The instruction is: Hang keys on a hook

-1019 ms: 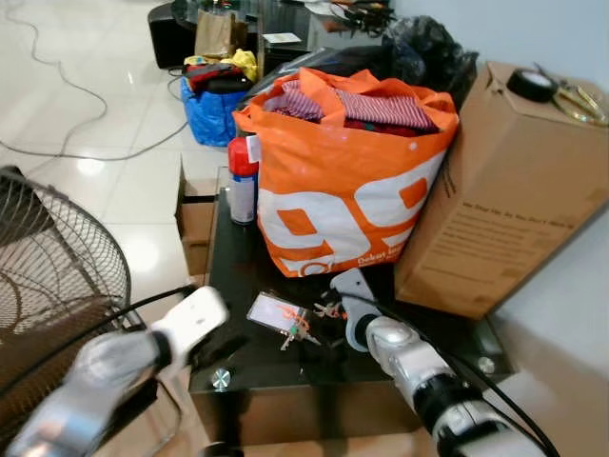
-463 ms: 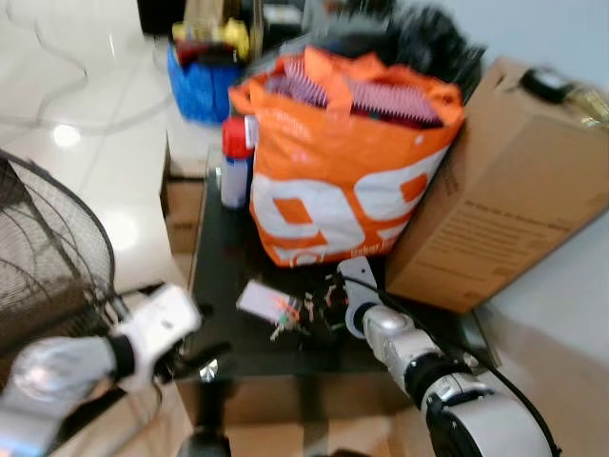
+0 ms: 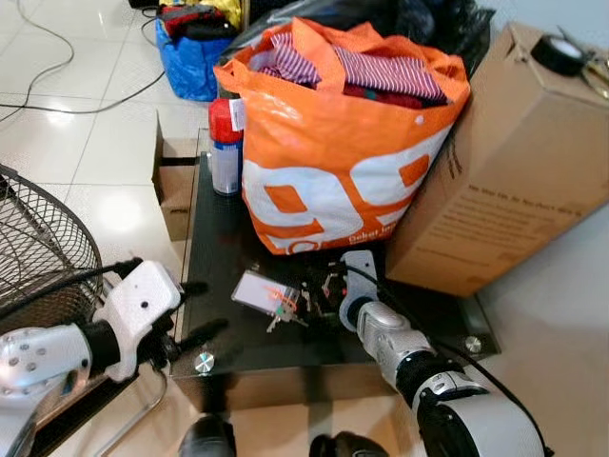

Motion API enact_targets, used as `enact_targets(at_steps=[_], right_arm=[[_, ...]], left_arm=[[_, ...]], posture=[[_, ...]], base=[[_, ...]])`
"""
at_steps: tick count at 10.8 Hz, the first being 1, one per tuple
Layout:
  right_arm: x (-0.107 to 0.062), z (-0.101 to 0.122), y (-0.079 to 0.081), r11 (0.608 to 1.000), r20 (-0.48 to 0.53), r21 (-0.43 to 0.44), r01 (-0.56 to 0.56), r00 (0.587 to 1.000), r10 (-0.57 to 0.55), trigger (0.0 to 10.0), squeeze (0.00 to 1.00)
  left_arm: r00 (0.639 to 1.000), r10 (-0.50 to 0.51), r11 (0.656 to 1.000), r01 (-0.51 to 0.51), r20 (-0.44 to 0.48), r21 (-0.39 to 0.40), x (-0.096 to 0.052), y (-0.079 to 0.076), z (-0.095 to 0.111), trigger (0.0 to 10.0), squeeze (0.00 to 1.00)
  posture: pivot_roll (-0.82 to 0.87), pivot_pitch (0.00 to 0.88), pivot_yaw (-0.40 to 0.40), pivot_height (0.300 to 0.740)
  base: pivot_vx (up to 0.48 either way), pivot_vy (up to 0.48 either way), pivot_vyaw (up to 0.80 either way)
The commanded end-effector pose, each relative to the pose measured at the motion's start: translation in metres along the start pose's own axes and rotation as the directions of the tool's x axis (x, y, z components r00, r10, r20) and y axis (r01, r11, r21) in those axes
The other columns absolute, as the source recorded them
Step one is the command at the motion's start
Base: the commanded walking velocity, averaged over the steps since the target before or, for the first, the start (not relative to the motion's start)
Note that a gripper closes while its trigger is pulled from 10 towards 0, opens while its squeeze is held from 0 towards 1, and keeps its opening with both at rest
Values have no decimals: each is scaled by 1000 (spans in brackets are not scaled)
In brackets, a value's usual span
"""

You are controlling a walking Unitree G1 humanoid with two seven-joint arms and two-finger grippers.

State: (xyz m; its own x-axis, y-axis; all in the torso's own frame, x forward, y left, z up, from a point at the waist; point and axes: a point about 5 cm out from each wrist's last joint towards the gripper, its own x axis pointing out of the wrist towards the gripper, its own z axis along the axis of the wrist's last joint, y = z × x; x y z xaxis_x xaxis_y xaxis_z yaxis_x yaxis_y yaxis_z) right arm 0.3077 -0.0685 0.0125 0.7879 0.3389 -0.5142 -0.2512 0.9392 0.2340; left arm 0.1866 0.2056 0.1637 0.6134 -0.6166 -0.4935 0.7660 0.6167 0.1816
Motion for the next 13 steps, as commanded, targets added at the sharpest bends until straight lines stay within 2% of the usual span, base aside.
enact_targets(at_steps=[1,2,3,4,9,13], right_arm=[[-2,-3,-5,999,2,28,20,1000,-21,10000,0],[-2,-4,-4,999,-1,31,20,1000,-20,10000,0],[-2,-5,-6,999,-12,39,18,1000,-17,2314,0],[-2,-6,-8,999,-26,36,14,1000,-13,0,0],[-1,-10,-1,1000,-83,22,-18,996,20,0,0],[-2,-12,-7,1000,-110,-12,-10,994,9,0,0]], left_arm=[[999,-32,999,32,5,3,-1,-5,3,10000,0],[999,-46,999,46,1,-2,-1,-7,2,10000,0],[997,-76,997,76,-18,-10,0,-11,0,10000,0],[993,-108,994,107,-46,-16,1,-14,-2,10000,0],[988,-130,991,128,-88,-21,-4,-15,-7,10000,0],[987,-132,991,131,-92,-21,-3,-19,-8,10000,0]], posture=[[123,187,-131,740],[121,187,-130,740],[111,173,-121,740],[108,173,-121,740],[118,166,-138,740],[115,161,-156,740]], base=[[0,0,0],[0,0,0],[0,0,0],[0,0,0],[0,0,0],[0,0,0]])
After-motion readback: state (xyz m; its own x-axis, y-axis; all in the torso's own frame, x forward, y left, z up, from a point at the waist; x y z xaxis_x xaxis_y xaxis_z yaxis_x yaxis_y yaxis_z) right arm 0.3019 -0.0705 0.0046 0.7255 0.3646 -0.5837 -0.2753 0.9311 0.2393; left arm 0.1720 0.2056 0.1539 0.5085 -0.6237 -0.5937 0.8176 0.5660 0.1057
